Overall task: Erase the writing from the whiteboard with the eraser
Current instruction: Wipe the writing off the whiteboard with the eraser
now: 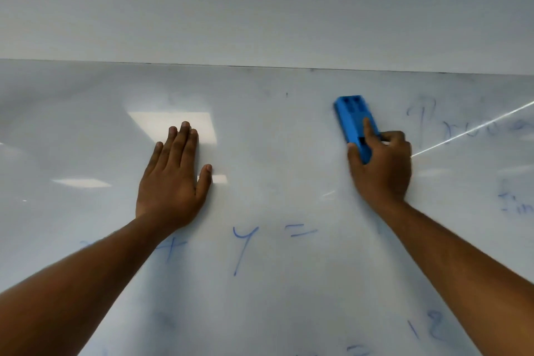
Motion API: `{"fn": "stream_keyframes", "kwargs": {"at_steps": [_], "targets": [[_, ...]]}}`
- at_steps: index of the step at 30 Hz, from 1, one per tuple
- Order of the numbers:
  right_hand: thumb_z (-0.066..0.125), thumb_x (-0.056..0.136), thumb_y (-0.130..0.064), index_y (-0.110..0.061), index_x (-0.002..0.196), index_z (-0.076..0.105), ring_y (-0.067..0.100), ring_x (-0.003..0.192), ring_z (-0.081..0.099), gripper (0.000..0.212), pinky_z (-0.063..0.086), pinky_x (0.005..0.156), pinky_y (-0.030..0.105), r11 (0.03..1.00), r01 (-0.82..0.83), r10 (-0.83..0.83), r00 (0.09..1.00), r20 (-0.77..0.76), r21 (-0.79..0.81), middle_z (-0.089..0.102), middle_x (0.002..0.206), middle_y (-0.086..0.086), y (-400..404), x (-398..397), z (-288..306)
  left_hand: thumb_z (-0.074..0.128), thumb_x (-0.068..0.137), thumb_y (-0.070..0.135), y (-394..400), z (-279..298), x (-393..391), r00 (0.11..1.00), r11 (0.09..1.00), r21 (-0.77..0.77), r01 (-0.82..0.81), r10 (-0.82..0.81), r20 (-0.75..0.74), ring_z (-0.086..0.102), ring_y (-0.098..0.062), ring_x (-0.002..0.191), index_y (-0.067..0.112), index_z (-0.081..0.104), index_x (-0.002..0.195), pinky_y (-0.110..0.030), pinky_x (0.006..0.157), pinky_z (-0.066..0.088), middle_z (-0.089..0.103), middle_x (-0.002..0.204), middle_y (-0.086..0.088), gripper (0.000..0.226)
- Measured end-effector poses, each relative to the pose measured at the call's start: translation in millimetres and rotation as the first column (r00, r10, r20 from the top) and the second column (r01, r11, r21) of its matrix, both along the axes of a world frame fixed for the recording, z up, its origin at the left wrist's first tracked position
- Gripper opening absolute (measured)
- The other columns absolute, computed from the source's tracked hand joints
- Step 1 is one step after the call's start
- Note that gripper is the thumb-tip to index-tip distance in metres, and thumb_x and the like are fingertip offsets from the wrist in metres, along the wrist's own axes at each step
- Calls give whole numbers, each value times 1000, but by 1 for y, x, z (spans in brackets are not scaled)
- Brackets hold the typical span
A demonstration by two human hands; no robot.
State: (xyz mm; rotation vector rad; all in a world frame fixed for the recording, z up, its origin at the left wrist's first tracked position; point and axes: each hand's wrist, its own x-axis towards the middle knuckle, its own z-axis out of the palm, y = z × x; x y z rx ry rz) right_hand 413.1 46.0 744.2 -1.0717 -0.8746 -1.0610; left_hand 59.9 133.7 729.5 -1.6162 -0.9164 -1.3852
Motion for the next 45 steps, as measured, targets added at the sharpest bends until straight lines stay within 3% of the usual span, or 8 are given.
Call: {"fn": "stream_keyframes", "kwargs": {"at_steps": [2, 8, 14, 20, 26, 33, 40, 45], "targets": [[66, 94, -38, -24, 152, 47, 39, 107, 51, 63, 53, 86, 50, 1000, -3, 4, 994, -111, 7, 51, 119, 20, 2, 1, -6, 20, 104, 55, 0, -1, 0, 1000, 1000, 1, 4, -4, 3, 5, -21, 169, 9, 19, 173, -40, 137, 7, 11, 181, -6, 83], [65, 90, -45, -31, 146, 55, 27, 98, 58, 59, 54, 76, 40, 992, 94, -17, 766, 643, -87, 60, 115, 7, 6, -23, -29, 20, 103, 55, 0, -1, 0, 1000, 1000, 9, 0, 0, 8, 7, -23, 169, 9, 19, 173, -42, 137, 9, 12, 181, -7, 83], [65, 93, -38, -23, 149, 52, 39, 109, 54, 59, 53, 87, 51, 1000, 24, -24, 999, 37, 8, 57, 121, 17, 3, -10, -6, 22, 105, 53, 4, -3, 1, 1000, 999, 32, 10, -11, 10, 10, -24, 168, 9, 21, 173, -43, 136, 11, 15, 181, -8, 81], [62, 93, -43, -26, 145, 56, 33, 95, 57, 55, 49, 76, 41, 990, 137, -111, 730, 675, 15, 62, 117, 12, 22, -55, -24, 22, 105, 53, 2, -2, 0, 1000, 1000, 14, 9, -9, 5, 8, -23, 169, 9, 20, 173, -41, 136, 9, 13, 181, -8, 81], [70, 92, -33, -20, 147, 54, 41, 107, 55, 60, 48, 91, 43, 993, -55, 58, 998, -30, 100, 57, 117, 21, 10, -14, 1, 21, 105, 51, -4, -6, 2, 999, 998, -47, 38, -38, 6, 3, -23, 169, 8, 18, 173, -40, 137, 4, 9, 182, -7, 81], [66, 91, -44, -27, 145, 57, 24, 99, 57, 58, 54, 74, 34, 998, -55, 33, 833, 552, 24, 59, 112, 6, 38, -83, -41, 23, 100, 54, -13, -13, -1, 995, 993, -89, 75, -80, -55, -2, -16, 167, 7, 16, 173, -35, 135, 2, 7, 182, -7, 87], [67, 94, -38, -24, 150, 50, 37, 111, 53, 60, 53, 88, 50, 990, -65, 92, 970, -224, 124, 54, 119, 18, 11, -7, -6, 22, 99, 46, -30, 2, 54, 987, 991, -114, 74, -89, -137, -8, -20, 169, 7, 4, 173, -30, 133, -7, -7, 182, -7, 86], [64, 92, -44, -26, 148, 53, 27, 100, 57, 60, 56, 73, 37, 999, 21, -38, 886, 462, 42, 58, 113, 9, 22, -13, -39, 32, 109, 41, -33, 11, 85, 985, 992, -106, 66, -82, -155, -4, -20, 169, 7, 5, 173, -35, 137, 0, -4, 182, -8, 78]]}}
